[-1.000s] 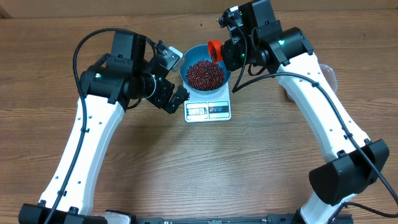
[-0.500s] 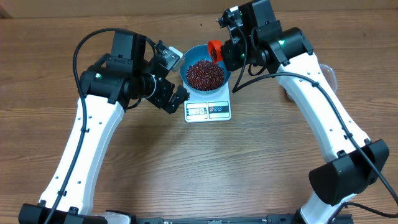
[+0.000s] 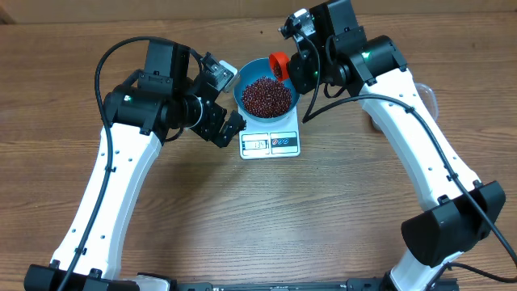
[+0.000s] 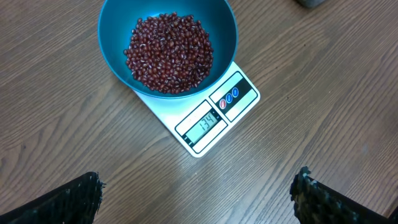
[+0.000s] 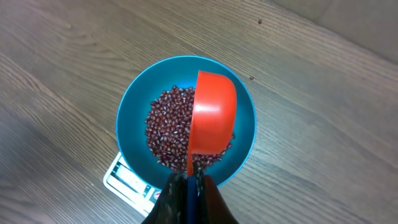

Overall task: Scoop item into bowl and weigh 150g on scale
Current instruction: 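Tip the scoop with the right gripper, pouring beans slowly into the bowl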

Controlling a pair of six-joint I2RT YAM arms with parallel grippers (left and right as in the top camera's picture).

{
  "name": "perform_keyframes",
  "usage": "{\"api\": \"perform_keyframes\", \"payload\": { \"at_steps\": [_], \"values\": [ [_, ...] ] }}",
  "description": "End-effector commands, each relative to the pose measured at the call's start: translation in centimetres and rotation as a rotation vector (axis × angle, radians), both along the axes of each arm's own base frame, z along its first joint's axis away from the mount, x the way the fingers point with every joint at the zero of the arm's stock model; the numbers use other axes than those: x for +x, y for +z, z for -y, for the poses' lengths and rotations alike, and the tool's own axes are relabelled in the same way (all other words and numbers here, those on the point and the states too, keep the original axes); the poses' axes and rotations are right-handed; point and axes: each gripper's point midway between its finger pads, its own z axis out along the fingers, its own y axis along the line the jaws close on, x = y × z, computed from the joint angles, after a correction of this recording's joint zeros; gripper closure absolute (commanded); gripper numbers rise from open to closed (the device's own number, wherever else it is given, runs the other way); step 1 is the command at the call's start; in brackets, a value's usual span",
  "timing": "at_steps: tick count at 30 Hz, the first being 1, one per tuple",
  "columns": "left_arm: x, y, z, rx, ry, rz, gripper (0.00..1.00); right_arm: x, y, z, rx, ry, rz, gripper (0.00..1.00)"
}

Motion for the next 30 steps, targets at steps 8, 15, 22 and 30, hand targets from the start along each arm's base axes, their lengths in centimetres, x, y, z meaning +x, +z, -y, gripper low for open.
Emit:
{"api": "perform_keyframes", "payload": {
  "at_steps": [8, 15, 22, 30],
  "values": [
    [-0.28, 0.49, -0.32, 0.010, -0.008, 0.023, 0.00, 0.49, 1.29, -0.21, -0.050, 0.090, 0.081, 0.96],
    [-0.28, 0.49, -0.32, 0.010, -0.008, 0.023, 0.01, 0.53, 1.32, -0.23, -0.067, 0.117, 0.097, 0.96],
    [-0.28, 0.50, -0.32, 0.010, -0.008, 0.023, 0.00, 0.60, 1.39, -0.27, -0.073, 0.130, 0.106, 0.96],
    [-0.28, 0.50, -0.32, 0.010, -0.008, 0.023, 0.00, 0.70, 1.50, -0.35, -0.112, 0.197, 0.145, 0.96]
  ]
}}
